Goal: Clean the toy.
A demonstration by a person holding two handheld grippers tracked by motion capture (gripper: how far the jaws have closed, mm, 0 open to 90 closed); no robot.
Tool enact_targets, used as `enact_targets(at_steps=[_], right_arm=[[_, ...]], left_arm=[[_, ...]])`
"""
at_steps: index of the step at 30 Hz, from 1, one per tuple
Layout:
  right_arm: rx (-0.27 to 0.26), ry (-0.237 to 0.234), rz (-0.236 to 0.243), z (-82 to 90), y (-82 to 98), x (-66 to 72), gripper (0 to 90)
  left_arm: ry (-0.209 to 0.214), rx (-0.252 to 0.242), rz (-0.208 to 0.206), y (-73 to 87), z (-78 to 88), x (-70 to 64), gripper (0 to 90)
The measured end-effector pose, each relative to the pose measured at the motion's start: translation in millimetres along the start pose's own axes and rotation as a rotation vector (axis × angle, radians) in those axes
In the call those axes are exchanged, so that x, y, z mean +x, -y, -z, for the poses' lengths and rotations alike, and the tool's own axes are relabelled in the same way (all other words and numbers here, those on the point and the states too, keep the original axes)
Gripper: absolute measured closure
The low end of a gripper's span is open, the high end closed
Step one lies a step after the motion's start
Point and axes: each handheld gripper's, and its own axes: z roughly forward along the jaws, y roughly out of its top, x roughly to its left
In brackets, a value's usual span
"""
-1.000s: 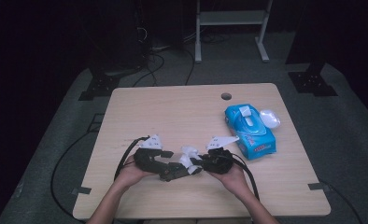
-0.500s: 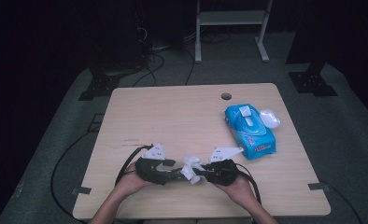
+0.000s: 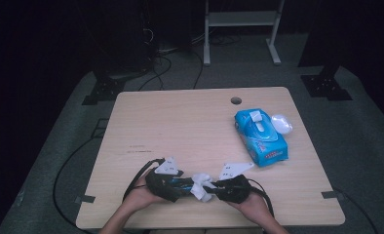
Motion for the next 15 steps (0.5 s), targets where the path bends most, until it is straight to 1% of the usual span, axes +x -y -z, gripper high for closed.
enact_targets(at_steps=[1,2,3,4,5,6,7,8,9,10,12,15], right_arm=[[0.007,-0.002,0.006,-0.7,1.2,0.2,83.5],[0.013,-0.002,0.009,-1.4,2.8,0.2,83.5],[0.021,0.0,0.01,-2.2,4.2,0.3,83.4],[0.029,0.003,0.009,-3.1,5.4,0.3,83.4],[0.038,0.015,0.012,-3.9,6.2,0.4,83.2],[0.065,0.051,0.029,-6.0,7.9,-0.4,83.2],[0.075,0.052,0.028,-7.1,9.5,-1.9,83.1],[0.073,0.043,0.007,-7.4,12.0,-4.4,83.1],[0.071,0.042,0.003,-6.7,13.2,-5.9,83.0],[0.071,0.046,-0.001,-5.4,13.6,-6.3,82.9],[0.065,0.047,-0.005,-1.2,14.0,-7.8,82.9],[0.055,0.051,-0.022,7.0,15.9,-10.2,82.9]], left_arm=[[-0.002,0.011,-0.004,1.3,-2.1,-0.9,27.2],[-0.012,0.017,-0.014,2.2,-3.9,-2.4,26.5],[-0.019,0.034,-0.027,2.5,-5.8,-3.4,25.1],[-0.02,0.038,-0.029,2.6,-7.7,-4.5,24.4],[-0.015,0.049,-0.043,2.5,-9.5,-5.0,24.8],[-0.039,0.045,-0.048,2.3,-9.8,-5.8,25.9],[-0.046,0.044,-0.052,1.5,-9.7,-5.1,25.0],[-0.049,0.041,-0.052,1.1,-9.2,-4.4,25.2],[-0.051,0.04,-0.057,1.0,-9.1,-4.1,25.0],[-0.051,0.04,-0.063,1.1,-9.2,-4.0,24.5],[-0.035,0.043,-0.072,1.3,-10.3,-4.4,22.8],[-0.018,0.036,-0.1,0.1,-13.9,-7.1,20.4]])
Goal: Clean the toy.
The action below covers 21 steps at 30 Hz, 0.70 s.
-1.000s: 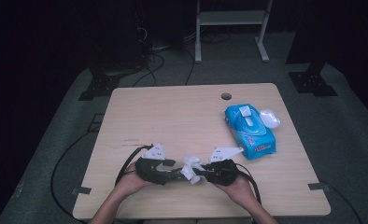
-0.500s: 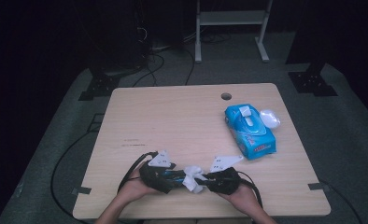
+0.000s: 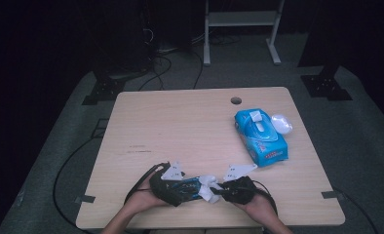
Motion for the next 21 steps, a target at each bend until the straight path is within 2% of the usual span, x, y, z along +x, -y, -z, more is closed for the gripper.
enact_targets(at_steps=[5,12,15,21], right_arm=[[-0.019,-0.001,-0.018,12.2,4.8,-3.2,82.6],[-0.028,0.012,-0.028,24.2,13.9,-7.9,82.5],[-0.032,0.018,-0.039,28.3,18.8,-10.5,82.6],[-0.035,0.022,-0.041,31.6,21.5,-9.6,82.6]], left_arm=[[0.017,0.059,-0.041,-4.0,-9.9,-0.1,19.2],[0.038,0.093,-0.048,-5.8,-24.7,3.0,18.5],[0.059,0.086,-0.026,-5.3,-27.7,5.8,16.5],[0.073,0.082,-0.035,-6.5,-31.4,6.6,12.2]])
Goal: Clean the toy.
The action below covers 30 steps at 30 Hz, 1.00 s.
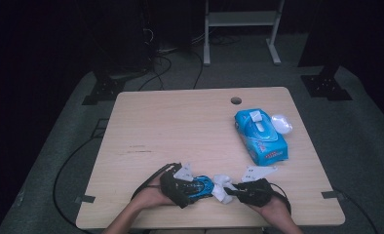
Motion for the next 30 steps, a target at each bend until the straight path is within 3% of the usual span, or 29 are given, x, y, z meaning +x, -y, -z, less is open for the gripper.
enact_targets(at_steps=[6,7,13,18,20,26,30], right_arm=[[-0.004,0.003,0.009,0.4,-0.7,1.4,82.5],[-0.006,0.004,0.003,1.5,-0.7,1.1,82.5],[-0.025,0.018,-0.014,8.5,0.4,-3.6,82.4],[-0.03,0.022,-0.017,11.5,2.0,-3.9,82.4],[-0.034,0.025,-0.016,13.1,1.7,-4.8,82.5],[-0.05,0.038,-0.02,19.3,1.7,-8.5,82.5],[-0.062,0.054,-0.034,26.2,3.2,-14.0,82.5]], left_arm=[[0.008,0.018,-0.009,-5.0,1.8,-1.2,19.3],[0.011,0.007,-0.015,-4.9,3.7,-2.5,25.8],[0.0,0.001,0.005,-4.3,3.4,-4.5,25.9],[-0.022,-0.004,-0.009,-7.5,7.3,-5.5,28.2],[-0.03,0.004,-0.005,-7.5,6.6,-3.6,28.2],[-0.04,-0.054,0.036,-10.7,12.1,3.1,28.2],[-0.084,-0.06,0.03,-22.7,17.2,15.1,28.2]])
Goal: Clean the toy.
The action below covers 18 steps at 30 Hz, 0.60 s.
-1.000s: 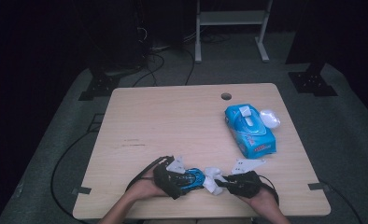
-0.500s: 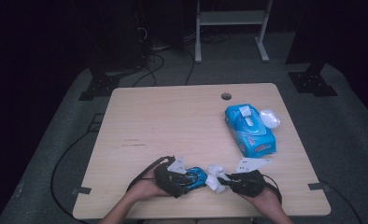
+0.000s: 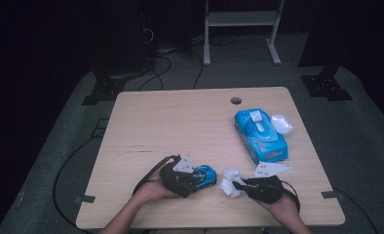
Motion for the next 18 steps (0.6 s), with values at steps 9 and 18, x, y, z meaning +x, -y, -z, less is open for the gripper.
enact_targets(at_steps=[9,18], right_arm=[[0.001,0.069,-0.05,15.3,15.3,-23.6,82.4],[0.033,0.093,-0.077,10.7,27.6,-40.9,82.2]], left_arm=[[-0.058,0.015,0.004,-26.6,-12.6,34.3,28.2],[-0.065,0.076,0.054,-20.5,-39.1,52.4,28.1]])
